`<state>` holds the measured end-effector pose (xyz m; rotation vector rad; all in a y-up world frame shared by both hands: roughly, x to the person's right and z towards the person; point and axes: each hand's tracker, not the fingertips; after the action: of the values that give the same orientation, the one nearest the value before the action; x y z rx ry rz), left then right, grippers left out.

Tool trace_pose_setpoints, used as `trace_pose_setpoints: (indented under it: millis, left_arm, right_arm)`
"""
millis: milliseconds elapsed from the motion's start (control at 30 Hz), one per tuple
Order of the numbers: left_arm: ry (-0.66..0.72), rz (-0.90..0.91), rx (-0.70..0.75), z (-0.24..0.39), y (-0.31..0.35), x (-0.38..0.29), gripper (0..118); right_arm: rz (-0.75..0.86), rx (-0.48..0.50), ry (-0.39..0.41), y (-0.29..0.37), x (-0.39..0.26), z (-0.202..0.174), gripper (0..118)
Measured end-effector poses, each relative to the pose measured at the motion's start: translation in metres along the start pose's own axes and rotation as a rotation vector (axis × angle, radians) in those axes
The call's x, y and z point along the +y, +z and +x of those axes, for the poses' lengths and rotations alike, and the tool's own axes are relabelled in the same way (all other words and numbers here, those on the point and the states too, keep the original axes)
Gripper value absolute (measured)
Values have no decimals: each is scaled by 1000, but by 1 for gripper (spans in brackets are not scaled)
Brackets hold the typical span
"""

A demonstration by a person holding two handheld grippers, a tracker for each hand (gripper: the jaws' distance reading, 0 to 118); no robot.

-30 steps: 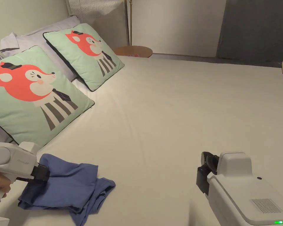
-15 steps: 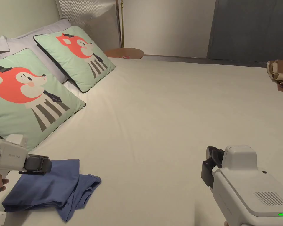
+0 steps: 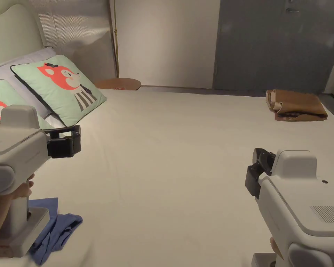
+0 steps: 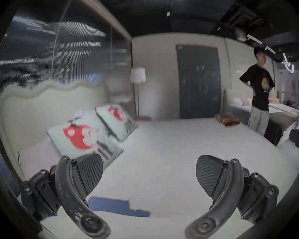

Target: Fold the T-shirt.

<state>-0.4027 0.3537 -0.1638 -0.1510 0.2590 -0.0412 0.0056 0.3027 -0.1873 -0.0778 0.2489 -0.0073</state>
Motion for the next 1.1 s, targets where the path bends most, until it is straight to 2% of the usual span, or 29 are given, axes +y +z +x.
trace_pose_setpoints:
  millis: [167, 433, 467, 500, 533, 567, 700, 1100]
  left_arm:
    - [-9, 166, -47, 68, 23, -3, 107]
    - [-6, 268, -68, 156, 43, -26, 104]
    - [1, 265, -89, 162, 44, -29, 92]
    - [9, 279, -115, 168, 48, -32, 71]
    - [7, 281, -124, 172, 49, -34, 39]
    - [1, 280, -124, 177, 49, -37, 0]
    - [-3, 254, -167, 184, 49, -40, 0]
    - [-6, 249, -163, 185, 50, -40, 0]
  right_arm:
    - [66, -78, 21, 24, 17, 31, 0]
    - [123, -182, 58, 45, 22, 59, 0]
    - [124, -190, 61, 47, 22, 62, 0]
    - [125, -199, 63, 48, 21, 64, 0]
    - [125, -205, 66, 43, 17, 69, 0]
    - [124, -210, 67, 43, 16, 71, 0]
    - [115, -219, 67, 48, 18, 72, 0]
    - [116, -209, 67, 47, 17, 69, 0]
